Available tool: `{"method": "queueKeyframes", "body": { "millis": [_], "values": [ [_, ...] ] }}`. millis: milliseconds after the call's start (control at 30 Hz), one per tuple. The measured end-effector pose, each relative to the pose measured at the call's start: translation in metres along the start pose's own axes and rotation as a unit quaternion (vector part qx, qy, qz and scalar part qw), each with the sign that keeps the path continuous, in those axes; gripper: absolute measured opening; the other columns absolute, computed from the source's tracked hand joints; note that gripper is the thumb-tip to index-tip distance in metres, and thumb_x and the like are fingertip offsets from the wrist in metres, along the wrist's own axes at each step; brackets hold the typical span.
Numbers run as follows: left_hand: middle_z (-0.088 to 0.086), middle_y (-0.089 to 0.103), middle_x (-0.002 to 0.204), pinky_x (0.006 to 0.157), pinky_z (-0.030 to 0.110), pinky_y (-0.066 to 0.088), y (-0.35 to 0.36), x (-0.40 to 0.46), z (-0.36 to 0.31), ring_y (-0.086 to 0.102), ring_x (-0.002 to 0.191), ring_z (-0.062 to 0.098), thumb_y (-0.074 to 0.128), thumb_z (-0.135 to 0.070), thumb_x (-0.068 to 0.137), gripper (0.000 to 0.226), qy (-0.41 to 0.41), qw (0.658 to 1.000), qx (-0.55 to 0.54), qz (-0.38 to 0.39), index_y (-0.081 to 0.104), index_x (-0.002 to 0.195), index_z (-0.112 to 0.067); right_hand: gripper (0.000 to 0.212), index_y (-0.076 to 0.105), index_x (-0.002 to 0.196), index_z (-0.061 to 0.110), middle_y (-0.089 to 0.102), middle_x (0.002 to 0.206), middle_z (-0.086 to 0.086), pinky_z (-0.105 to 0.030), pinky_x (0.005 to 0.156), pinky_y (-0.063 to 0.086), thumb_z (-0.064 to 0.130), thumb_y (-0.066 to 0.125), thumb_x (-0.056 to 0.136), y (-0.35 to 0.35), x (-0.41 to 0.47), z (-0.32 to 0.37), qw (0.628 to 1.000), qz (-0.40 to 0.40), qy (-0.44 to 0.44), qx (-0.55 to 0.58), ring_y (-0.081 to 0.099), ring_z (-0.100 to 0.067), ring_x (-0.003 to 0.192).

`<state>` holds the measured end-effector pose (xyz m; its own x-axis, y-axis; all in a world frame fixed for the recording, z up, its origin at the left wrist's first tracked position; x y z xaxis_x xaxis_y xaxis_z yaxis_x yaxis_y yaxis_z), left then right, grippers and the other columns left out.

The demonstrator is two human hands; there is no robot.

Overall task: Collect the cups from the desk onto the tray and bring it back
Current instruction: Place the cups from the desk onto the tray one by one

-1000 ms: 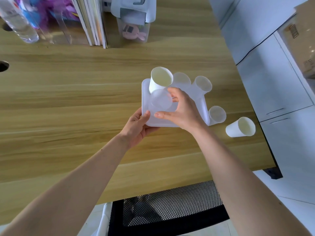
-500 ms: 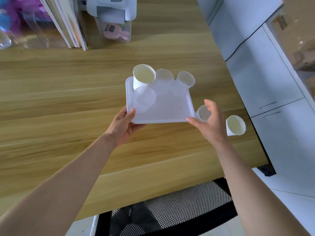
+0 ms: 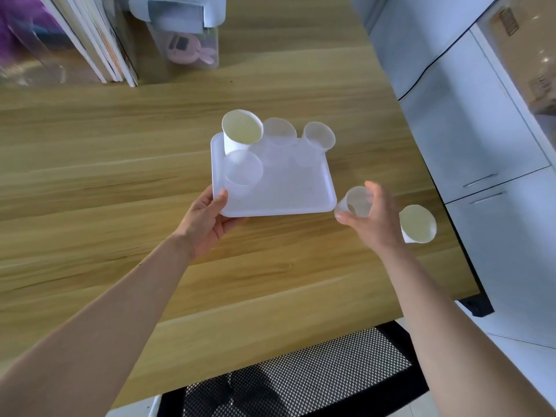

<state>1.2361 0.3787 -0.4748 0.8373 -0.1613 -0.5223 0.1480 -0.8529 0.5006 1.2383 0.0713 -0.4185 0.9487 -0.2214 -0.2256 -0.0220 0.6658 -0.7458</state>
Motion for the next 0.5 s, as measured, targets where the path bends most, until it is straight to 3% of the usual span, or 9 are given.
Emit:
{"method": "queueKeyframes", "body": {
  "millis": [300,500],
  "values": [
    [0.007,0.065,0.127,0.090,0.038,0.056,0.006,-0.004,-0.008,0.066,0.112,0.022,0.044,-0.021,0.103,0.033,0.002,1.000,-0.003,0.005,0.054,0.134,-0.017,0.080,0.042,0.139,0.019,0.043,0.138,-0.001,-0.021,0.089,0.033,0.025,0.084,0.070,-0.028,-0.005,0.039,0.998,-0.046,-0.048,0.018,0.048,-0.007,0.117],
    [0.007,0.066,0.127,0.090,0.037,0.056,0.014,-0.010,-0.011,0.066,0.113,0.023,0.045,-0.022,0.102,0.033,-0.002,1.000,-0.007,0.022,0.054,0.134,-0.018,0.079,0.049,0.135,0.020,0.040,0.130,-0.002,-0.021,0.094,0.039,0.022,0.088,0.066,-0.019,-0.010,0.078,0.994,-0.003,-0.108,0.026,0.053,-0.009,0.112]
  ]
}}
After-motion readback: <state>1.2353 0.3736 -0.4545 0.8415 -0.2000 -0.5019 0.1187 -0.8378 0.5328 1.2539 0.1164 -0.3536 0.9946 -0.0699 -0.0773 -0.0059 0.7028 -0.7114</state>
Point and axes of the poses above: each hand's wrist, its own x-axis towards the middle knuckle, its own y-axis out of the palm, z = x × y, the point moved 1 cm from there along x, towards the middle knuckle
